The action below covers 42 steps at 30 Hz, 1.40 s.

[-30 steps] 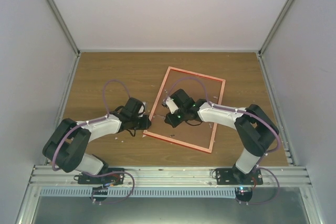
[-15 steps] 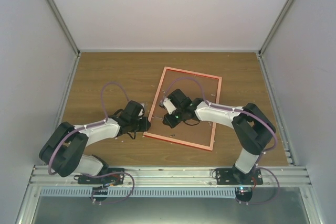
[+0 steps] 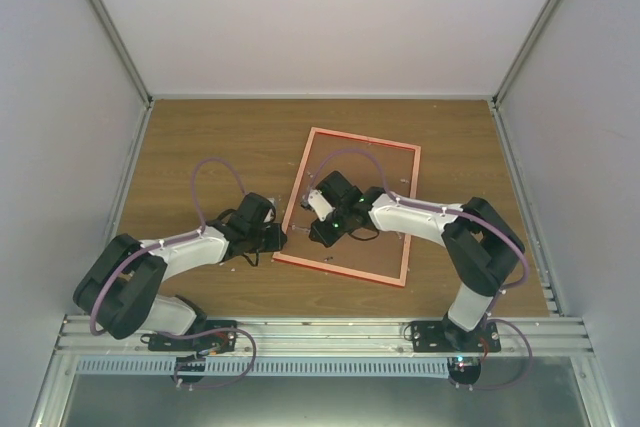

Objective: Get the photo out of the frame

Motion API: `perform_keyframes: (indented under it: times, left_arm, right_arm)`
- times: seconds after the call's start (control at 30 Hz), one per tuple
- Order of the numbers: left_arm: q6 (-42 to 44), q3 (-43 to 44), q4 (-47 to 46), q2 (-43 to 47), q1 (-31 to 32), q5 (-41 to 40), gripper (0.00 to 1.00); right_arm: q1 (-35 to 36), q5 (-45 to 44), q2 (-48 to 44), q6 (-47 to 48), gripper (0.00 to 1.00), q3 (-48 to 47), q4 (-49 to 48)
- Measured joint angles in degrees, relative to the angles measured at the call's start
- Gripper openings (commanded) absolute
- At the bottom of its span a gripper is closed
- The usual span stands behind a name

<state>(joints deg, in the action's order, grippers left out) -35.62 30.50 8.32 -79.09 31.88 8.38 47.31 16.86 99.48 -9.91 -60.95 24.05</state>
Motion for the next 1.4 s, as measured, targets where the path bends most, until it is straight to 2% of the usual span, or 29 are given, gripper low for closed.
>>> perform_keyframes:
  times: [0.7, 1.03, 1.23, 1.4]
  left_arm:
    - [-2.8, -1.5, 0.4, 2.1, 0.3, -1.8, 0.10]
    - [-4.3, -2.6, 0.6, 3.7, 0.3, -2.1, 0.12]
    - [-6.7, -5.3, 2.0, 7.8, 0.3, -2.3, 0.15]
    - [-9.0, -8.7, 2.4, 12.4, 0.3, -1.6, 0.25]
  right_arm:
    - [-0.4, -4.9, -5.2, -0.7, 0.01, 2.1, 3.8]
    - [-1.1, -6.1, -8.5, -1.7, 0.01, 3.4, 2.0]
    - [-4.0, -9.8, -12.8, -4.0, 0.01, 6.2, 0.2]
    - [-6.8, -12.4, -17.6, -5.5, 0.01, 8.4, -2.2]
